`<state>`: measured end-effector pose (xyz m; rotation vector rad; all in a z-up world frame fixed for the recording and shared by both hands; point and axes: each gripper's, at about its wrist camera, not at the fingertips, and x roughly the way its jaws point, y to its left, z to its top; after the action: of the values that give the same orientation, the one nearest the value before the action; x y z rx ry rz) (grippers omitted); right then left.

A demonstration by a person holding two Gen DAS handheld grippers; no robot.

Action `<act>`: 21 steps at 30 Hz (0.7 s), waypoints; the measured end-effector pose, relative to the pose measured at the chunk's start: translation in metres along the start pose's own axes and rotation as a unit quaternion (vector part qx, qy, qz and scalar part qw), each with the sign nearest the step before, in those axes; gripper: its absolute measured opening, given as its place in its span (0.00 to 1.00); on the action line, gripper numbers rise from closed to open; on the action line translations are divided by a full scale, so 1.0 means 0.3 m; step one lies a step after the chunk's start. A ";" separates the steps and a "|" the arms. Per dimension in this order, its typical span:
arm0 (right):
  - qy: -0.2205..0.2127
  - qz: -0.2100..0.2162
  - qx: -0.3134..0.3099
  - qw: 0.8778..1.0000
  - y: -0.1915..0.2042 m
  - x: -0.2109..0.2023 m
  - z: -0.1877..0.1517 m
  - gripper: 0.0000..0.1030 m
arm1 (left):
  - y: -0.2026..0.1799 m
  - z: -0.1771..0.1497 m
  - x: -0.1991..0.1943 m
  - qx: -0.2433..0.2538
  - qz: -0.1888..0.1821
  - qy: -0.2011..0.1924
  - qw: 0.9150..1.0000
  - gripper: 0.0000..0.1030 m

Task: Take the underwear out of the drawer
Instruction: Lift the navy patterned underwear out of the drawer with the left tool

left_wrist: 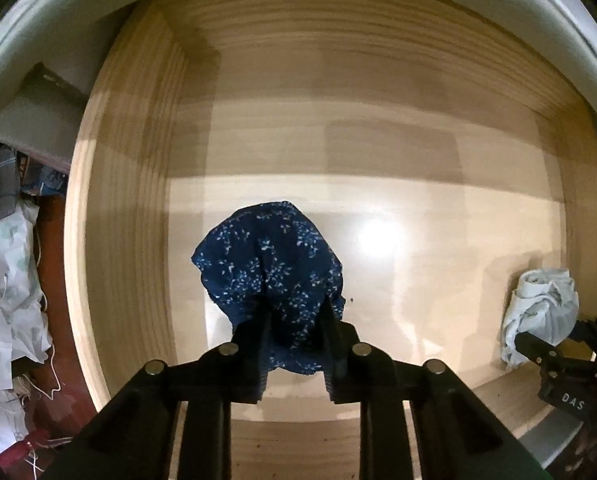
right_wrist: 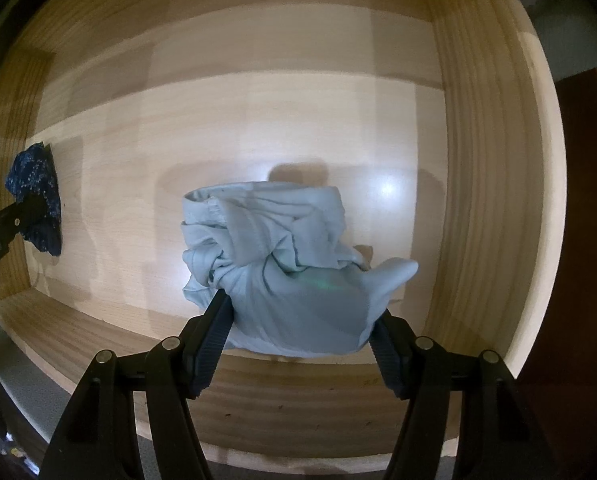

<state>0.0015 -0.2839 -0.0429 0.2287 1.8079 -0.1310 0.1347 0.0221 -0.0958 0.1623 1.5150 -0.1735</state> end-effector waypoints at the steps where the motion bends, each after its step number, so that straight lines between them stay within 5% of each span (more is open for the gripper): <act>1: 0.001 -0.001 -0.001 1.000 0.000 0.002 -0.002 0.60 | 0.001 -0.007 -0.004 0.000 -0.001 0.000 1.000 0.19; 21: 0.014 -0.008 0.000 1.000 -0.033 0.007 -0.020 0.59 | 0.021 -0.146 -0.195 0.000 -0.029 -0.046 0.999 0.16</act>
<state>-0.0068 -0.2921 -0.0439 0.2183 1.8373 -0.1398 0.0904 0.0384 -0.0396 0.1095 1.4287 -0.2243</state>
